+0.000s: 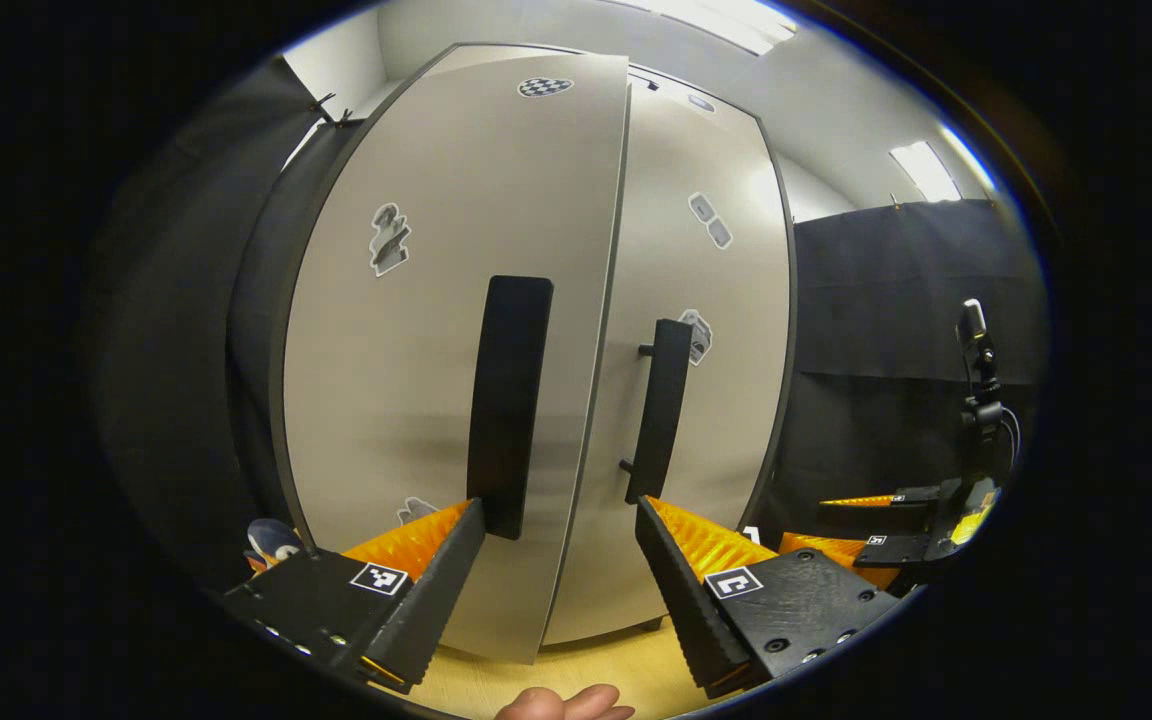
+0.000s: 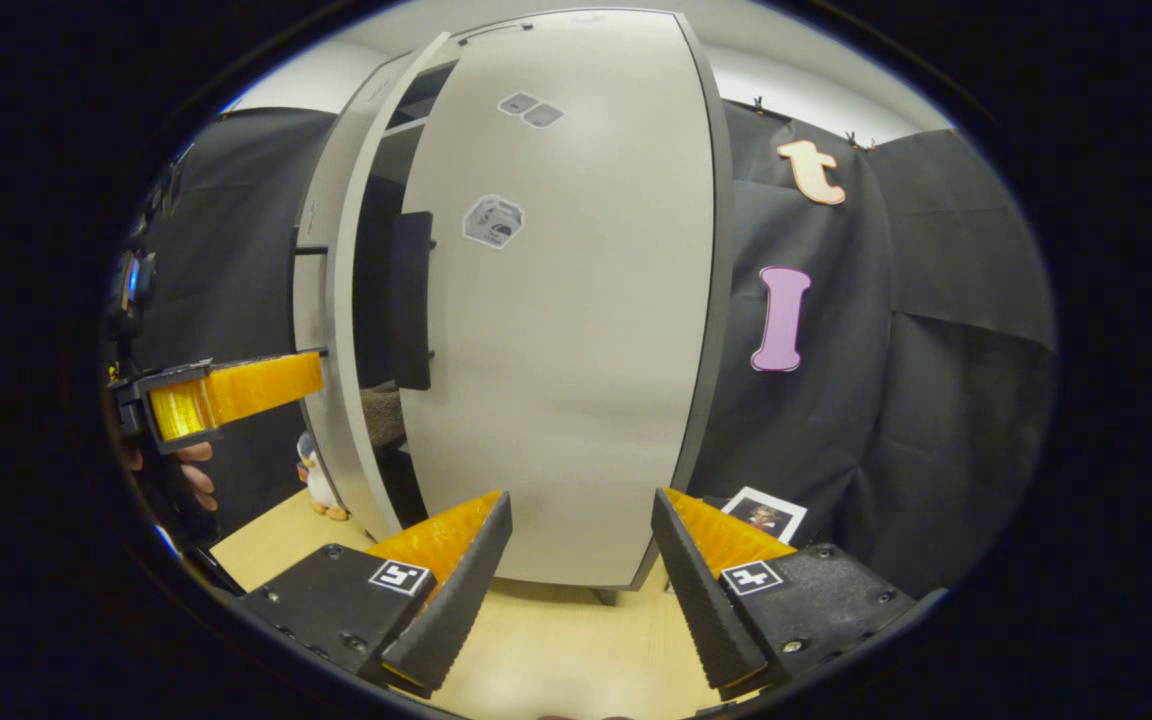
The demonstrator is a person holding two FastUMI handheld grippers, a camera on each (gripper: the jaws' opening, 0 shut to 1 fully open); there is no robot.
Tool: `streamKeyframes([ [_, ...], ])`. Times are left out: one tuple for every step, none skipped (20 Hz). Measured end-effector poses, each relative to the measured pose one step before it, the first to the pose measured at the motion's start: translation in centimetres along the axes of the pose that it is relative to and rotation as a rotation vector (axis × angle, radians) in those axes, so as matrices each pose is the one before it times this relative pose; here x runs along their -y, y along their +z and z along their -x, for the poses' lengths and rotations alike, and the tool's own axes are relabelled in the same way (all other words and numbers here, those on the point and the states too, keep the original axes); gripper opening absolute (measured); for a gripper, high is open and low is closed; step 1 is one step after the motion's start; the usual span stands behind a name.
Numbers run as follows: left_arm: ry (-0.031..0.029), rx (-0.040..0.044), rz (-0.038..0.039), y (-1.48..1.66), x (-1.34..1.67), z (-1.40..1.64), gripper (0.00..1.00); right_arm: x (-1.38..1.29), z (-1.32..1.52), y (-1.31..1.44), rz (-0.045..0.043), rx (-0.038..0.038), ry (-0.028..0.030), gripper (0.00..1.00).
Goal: Grab one shoe with the right hand and put it into the shoe cabinet, grab the other shoe with the left hand and put it into the shoe cabinet; then close the right door with the right hand and the left door with the left hand.
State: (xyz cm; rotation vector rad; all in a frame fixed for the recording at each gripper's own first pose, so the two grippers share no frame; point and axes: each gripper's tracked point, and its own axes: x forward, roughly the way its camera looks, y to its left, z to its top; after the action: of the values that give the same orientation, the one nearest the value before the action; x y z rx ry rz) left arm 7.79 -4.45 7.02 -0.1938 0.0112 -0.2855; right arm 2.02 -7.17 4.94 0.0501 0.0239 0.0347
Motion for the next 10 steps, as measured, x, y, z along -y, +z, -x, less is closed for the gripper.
streamKeyframes([
  [0.0002, 0.00027, 0.00025, -0.037, 0.083, -0.095, 0.92, 0.021, -0.129, -0.054, -0.00041, 0.00023, -0.0007, 0.92],
  [-0.001, 0.00095, 0.00187, 0.035, -0.011, -0.144, 0.92, 0.101, -0.025, 0.001, -0.00028, -0.00035, -0.00032, 0.92],
  [-0.00166, -0.00141, 0.00326, -0.066, 0.049, -0.03, 0.92, 0.021, -0.048, -0.026, -0.00015, -0.0005, -0.00154, 0.92],
  [-0.00115, -0.0004, 0.00041, -0.007, 0.034, -0.133, 0.92, 0.118, -0.07, -0.02, -0.00027, 0.00025, -0.00039, 0.92],
  [-0.00014, 0.00042, 0.00175, -0.005, 0.018, -0.063, 0.92, 0.11, -0.091, -0.016, 0.00006, 0.00016, -0.00143, 0.92],
  [0.00041, 0.0004, 0.00024, -0.016, 0.033, -0.19, 0.92, 0.152, 0.017, -0.028, 0.0008, -0.00104, -0.00242, 0.92],
  [-0.00047, -0.00004, -0.00067, 0.019, 0.01, -0.206, 0.92, 0.09, -0.039, -0.085, -0.00053, -0.0002, -0.00088, 0.91],
  [-0.00065, -0.00119, -0.00266, -0.044, -0.067, -0.462, 0.92, 0.136, 0.058, 0.004, -0.00027, 0.00144, -0.00252, 0.92],
  [0.00179, -0.00068, -0.00414, -0.051, -0.043, -0.214, 0.92, 0.02, 0.018, 0.002, 0.00015, 0.00049, -0.00056, 0.92],
  [0.00404, -0.00068, -0.00674, -0.042, 0.007, -0.113, 0.92, 0.096, 0.035, -0.02, 0.00011, -0.00103, -0.00119, 0.92],
])
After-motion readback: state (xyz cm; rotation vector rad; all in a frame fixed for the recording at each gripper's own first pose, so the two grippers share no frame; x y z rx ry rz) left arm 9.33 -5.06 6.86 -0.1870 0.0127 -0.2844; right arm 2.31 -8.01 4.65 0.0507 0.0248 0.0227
